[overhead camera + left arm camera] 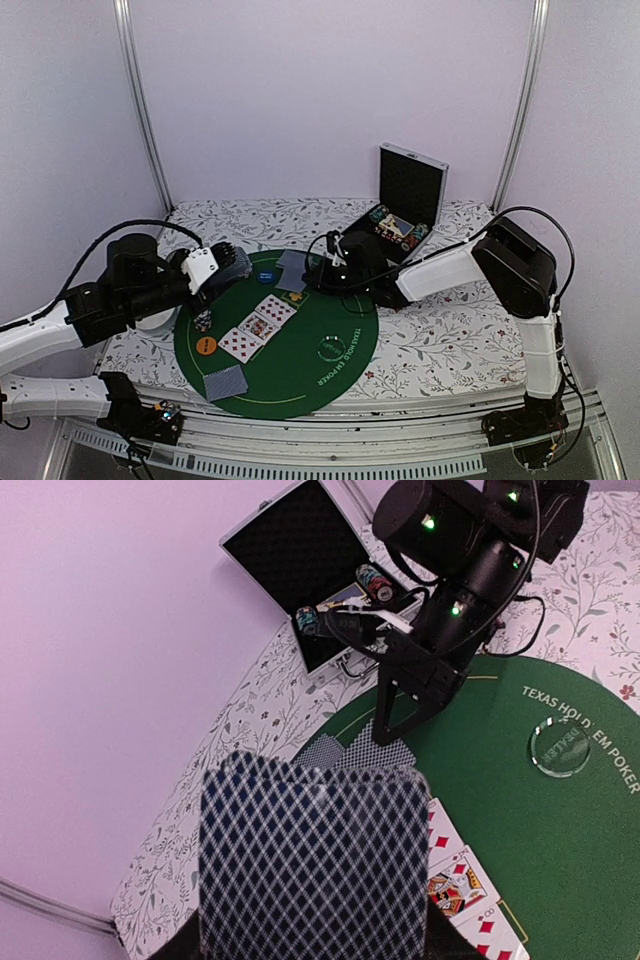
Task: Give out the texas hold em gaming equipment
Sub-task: Place the poker card in the community card area.
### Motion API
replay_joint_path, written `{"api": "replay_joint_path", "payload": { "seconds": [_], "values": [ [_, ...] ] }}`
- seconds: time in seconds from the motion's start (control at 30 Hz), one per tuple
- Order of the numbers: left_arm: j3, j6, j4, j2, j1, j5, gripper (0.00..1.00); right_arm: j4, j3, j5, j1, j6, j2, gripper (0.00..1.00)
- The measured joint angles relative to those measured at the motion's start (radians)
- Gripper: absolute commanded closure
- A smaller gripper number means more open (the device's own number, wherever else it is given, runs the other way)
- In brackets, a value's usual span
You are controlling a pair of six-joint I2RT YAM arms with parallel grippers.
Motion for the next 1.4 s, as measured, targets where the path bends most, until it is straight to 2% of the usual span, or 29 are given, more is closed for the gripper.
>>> {"api": "replay_joint_path", "payload": {
  "seconds": [0.43, 1.1, 1.27, 1.4],
  "values": [
    [0.0, 0.0, 0.0, -0.001, 0.0, 0.001, 0.55, 0.071, 0.053, 0.0, -0.002, 0.14, 0.176, 0.98],
    [0.0, 0.0, 0.0, 0.0, 0.0, 0.008, 0.55, 0.103, 0.027, -0.024, 0.005, 0.207, 0.175, 0.83],
    [0.0, 0.0, 0.0, 0.0, 0.0, 0.011, 0.55, 0.104, -0.004, -0.027, 0.006, 0.207, 0.149, 0.82],
    [0.0, 0.0, 0.0, 0.0, 0.0, 0.012, 0.55, 0.089, -0.032, -0.025, 0.007, 0.196, 0.115, 0.65]
  ]
}}
